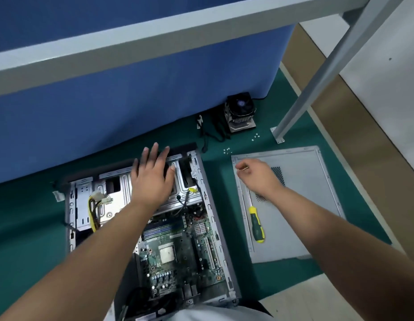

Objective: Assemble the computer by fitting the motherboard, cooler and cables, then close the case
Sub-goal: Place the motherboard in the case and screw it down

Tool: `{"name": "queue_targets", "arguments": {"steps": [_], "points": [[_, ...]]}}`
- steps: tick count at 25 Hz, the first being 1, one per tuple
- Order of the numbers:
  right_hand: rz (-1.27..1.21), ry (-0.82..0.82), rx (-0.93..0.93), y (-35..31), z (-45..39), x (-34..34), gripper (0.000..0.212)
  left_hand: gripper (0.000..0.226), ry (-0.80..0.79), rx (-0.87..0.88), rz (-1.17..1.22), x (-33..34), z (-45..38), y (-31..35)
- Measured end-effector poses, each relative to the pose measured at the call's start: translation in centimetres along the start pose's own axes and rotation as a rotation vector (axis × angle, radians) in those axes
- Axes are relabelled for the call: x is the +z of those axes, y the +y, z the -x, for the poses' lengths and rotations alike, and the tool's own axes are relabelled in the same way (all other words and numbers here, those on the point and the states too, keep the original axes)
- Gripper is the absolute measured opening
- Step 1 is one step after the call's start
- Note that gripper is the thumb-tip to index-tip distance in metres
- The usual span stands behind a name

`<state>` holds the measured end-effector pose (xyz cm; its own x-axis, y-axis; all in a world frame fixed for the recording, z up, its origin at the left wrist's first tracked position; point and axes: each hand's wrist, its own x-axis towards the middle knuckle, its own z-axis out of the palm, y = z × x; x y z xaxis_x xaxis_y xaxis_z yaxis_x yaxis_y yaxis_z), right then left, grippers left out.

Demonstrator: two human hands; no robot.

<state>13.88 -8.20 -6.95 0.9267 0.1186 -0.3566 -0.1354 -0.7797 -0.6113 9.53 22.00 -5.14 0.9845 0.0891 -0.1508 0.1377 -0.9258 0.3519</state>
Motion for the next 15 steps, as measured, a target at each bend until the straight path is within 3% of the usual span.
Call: {"name": "queue_targets", "arguments": {"steps": [4, 9, 15], "points": [[0.036, -0.013, 0.128, 1.8, -5.2, 0.6, 0.027, 0.059, 0.113, 0.04, -0.125, 2.4, 0.2, -0.9], [0.114, 0.039, 0.118, 1.6, -10.2, 2.3, 0.027, 0.057, 0.161, 0.025, -0.151, 3.4, -0.4, -1.6], [0.021, 0.152, 0.173, 1.8, -12.6, 5.1, 0.018, 0.056, 0.206, 0.034, -0.158, 3.6, -0.5, -1.8]]}}
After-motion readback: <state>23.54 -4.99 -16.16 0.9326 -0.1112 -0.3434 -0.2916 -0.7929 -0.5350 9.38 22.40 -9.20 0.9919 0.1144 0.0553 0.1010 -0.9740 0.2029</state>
